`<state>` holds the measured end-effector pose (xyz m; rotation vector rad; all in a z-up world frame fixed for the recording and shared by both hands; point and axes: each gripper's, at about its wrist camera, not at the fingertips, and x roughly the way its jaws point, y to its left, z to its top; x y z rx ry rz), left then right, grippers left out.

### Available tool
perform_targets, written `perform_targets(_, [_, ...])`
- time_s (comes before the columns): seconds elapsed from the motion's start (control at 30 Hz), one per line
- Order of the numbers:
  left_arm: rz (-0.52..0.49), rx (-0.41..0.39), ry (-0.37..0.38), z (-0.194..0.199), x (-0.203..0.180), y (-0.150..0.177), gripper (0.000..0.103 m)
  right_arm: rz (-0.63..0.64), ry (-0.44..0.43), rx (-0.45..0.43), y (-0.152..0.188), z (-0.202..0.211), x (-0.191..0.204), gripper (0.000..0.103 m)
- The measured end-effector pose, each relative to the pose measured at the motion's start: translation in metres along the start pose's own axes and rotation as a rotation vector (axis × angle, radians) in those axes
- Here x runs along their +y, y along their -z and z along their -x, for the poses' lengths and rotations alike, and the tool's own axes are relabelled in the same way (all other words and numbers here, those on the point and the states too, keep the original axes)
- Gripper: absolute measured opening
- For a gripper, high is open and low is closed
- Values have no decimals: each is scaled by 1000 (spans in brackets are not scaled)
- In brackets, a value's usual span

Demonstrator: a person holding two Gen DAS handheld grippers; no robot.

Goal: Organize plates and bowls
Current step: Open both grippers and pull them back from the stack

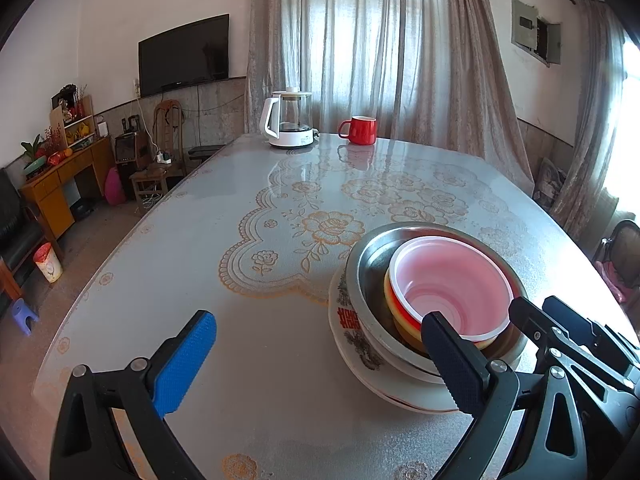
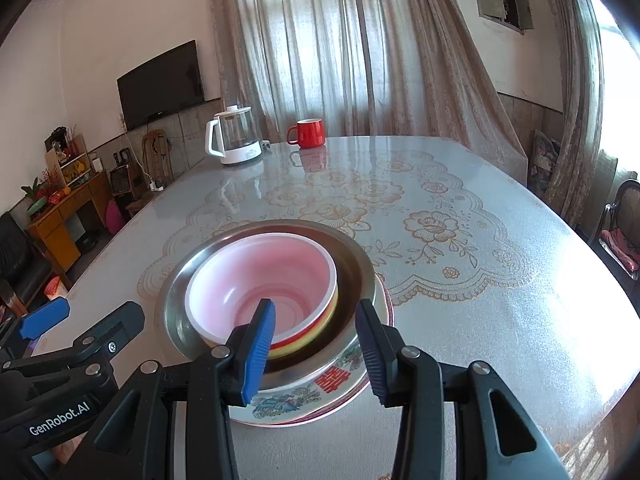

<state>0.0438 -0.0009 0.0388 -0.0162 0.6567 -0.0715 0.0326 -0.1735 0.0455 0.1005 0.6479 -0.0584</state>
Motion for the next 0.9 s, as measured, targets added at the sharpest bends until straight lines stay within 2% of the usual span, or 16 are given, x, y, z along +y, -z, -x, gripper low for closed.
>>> perform_targets(0.57, [10, -3, 4, 0, 0, -1, 103, 1, 0, 1, 0, 0, 0, 42])
perform_targets(0.7, [14, -30, -1, 1, 1, 0, 102, -1, 1, 2, 0, 0, 0, 42])
perform_targets(0.9, [26, -11, 5, -2, 5, -1, 101, 1, 0, -3, 0, 0, 0, 42])
